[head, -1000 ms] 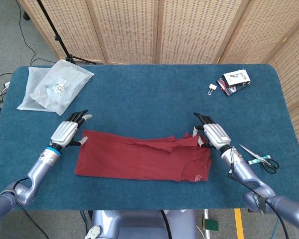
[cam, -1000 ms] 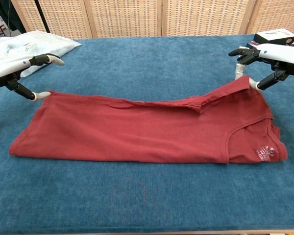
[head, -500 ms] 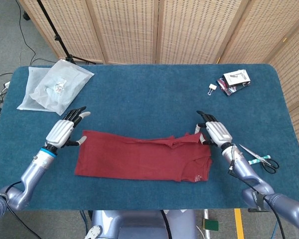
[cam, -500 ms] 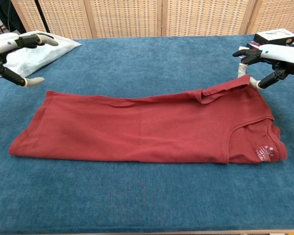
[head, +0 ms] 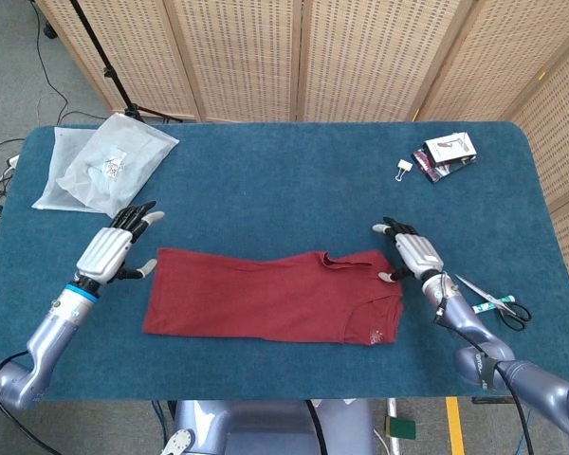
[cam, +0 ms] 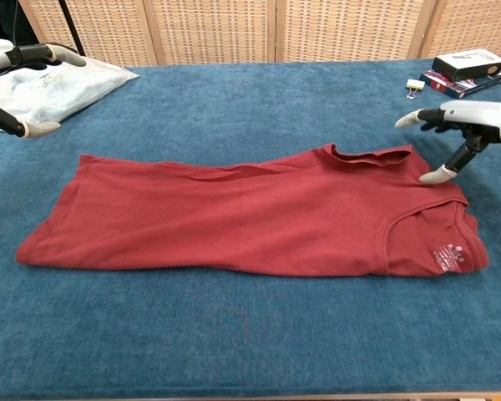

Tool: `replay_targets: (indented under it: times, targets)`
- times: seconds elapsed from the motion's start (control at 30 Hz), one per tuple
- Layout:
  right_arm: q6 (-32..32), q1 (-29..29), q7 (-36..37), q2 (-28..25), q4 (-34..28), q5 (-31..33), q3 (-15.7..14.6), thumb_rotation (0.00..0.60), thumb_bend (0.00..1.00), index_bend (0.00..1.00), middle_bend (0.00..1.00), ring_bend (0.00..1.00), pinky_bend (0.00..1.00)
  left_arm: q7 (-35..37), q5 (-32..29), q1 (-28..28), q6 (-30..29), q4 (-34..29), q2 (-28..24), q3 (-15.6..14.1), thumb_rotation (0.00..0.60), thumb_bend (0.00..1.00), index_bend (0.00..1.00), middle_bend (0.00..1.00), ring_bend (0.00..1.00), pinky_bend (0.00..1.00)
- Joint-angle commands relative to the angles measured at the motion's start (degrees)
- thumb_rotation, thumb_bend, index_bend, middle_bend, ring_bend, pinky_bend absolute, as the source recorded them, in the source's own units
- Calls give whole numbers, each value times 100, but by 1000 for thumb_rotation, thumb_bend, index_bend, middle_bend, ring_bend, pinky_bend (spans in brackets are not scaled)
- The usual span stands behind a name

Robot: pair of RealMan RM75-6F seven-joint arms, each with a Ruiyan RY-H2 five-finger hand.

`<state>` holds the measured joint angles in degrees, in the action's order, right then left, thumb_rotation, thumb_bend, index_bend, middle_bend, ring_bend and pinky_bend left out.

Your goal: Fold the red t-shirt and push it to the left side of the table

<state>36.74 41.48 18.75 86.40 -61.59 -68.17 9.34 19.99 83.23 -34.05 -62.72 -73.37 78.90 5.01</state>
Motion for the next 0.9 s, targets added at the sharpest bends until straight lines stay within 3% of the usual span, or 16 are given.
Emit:
replay_targets:
  times: [0.03,0.27,0.47,0.67,0.9]
  targets:
    - [-92,57,-601,-64,-116,516,18,600,0,0,0,0,0,-18,3,6,9,-43,-24,-5,600,329,0,0,0,0]
    - [275,-71,-979,-227,-524,806,141,600,0,0,0,0,0,-30,17,26,-11,-89,-66,1,600,329,0,0,0,0]
    - [818,-324,-999,-600,-1215,657,224,600,0,0,0,0,0,-46,27,39,-3,-80,-76,-10,600,329,0,0,0,0]
    - [1440,-704,-825,-1143,-1919,83,129,600,0,0,0,0,0,-156,-32,41,23,-12,-55,18,600,322,0,0,0,0]
    - [2522,-1366,-424,-1822,-2527,-1062,-278,600,0,0,0,0,0,-609,-367,-56,345,-23,-71,131,600,278,33,0,0,0]
